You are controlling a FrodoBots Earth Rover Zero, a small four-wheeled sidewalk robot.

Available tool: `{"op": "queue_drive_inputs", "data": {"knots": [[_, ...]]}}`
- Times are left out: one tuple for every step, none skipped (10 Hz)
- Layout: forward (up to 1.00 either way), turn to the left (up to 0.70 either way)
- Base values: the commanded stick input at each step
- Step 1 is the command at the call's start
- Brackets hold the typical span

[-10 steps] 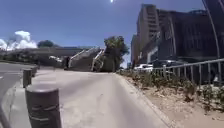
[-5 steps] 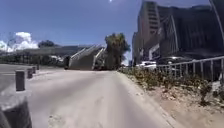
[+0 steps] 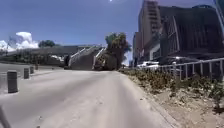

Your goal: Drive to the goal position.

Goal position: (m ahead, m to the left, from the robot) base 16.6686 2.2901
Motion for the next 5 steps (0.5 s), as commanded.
{"op": "queue_drive_inputs", "data": {"knots": [[0.7, 0.0], [0.7, 0.0], [0.7, 0.0], [0.7, 0.0], [0.7, 0.0]]}}
